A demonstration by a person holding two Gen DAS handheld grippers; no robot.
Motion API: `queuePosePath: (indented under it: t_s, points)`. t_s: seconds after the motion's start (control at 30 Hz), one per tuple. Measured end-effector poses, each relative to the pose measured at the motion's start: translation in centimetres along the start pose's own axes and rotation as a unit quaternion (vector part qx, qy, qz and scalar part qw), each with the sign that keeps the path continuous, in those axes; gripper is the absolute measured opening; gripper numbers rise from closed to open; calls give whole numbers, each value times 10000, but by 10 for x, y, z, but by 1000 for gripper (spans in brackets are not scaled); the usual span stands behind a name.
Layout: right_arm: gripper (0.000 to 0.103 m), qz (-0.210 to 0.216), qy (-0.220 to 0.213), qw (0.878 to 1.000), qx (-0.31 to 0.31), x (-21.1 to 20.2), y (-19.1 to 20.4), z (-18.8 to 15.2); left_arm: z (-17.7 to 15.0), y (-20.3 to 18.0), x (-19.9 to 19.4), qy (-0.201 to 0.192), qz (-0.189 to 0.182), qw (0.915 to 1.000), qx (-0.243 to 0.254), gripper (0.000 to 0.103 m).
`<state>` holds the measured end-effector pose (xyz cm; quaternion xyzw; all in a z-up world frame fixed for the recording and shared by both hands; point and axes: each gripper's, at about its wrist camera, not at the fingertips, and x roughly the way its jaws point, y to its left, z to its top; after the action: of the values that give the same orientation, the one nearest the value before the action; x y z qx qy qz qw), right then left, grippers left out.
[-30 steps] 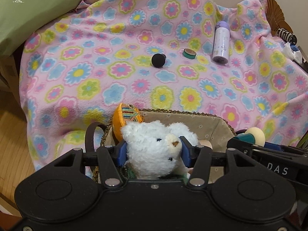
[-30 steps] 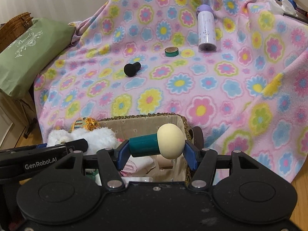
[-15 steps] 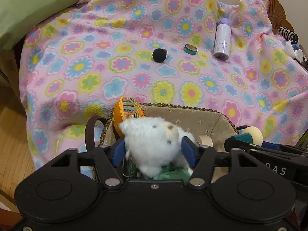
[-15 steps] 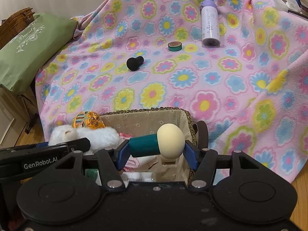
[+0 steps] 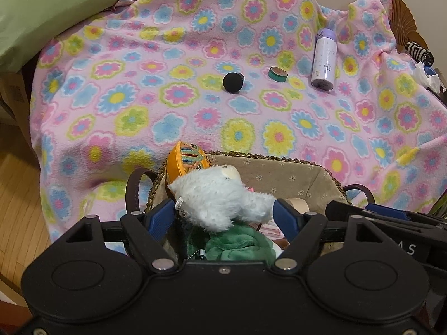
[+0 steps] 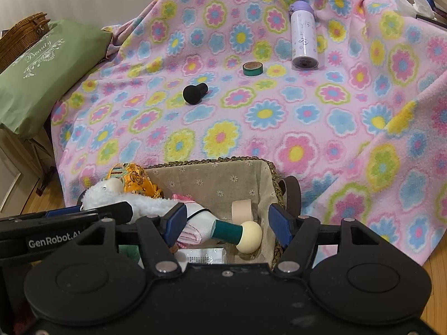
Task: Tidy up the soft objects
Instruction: 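Open the left tool dropping the bear while the right tool releases the brush, then move both tools back over the blanket toward the black sponge stick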
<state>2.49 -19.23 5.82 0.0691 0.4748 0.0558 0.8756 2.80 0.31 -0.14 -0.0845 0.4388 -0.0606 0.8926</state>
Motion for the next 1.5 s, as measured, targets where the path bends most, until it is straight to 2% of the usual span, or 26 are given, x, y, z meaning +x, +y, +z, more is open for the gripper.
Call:
queuePosePath:
  t_s: [0.57, 0.63, 0.7, 1.0, 1.17, 1.37, 1.43, 1.5]
  points:
    - [68, -35, -15, 10000, 12, -1, 0, 0, 2, 3, -2, -54, 51, 9999, -70, 75]
    - [68, -46, -19, 10000, 12, 0, -1, 0, 5, 6, -2, -85, 62, 9999, -106, 82]
    - [68, -65, -30, 10000, 2, 0, -1, 1, 8, 10, -4, -172, 78, 9997, -175, 83]
    - [69, -159, -206, 9995, -178, 1, 1, 15, 30, 26, 2, -546, 469, 9968, -357, 83]
    - [71, -315, -566, 9975, -276, 2, 0, 40, 51, 20, 13, -815, 709, 9941, -116, 84]
    - [72, -340, -853, 9952, -340, 9, -3, 70, 62, 9, 33, -1113, 1441, 9828, 305, 84]
    - [73, -373, -890, 9946, -394, 15, -3, 79, 62, 8, 39, -1112, 1520, 9814, 378, 84]
    - [73, -418, -914, 9941, -416, 24, -4, 87, 62, 7, 46, -1045, 1406, 9840, 320, 84]
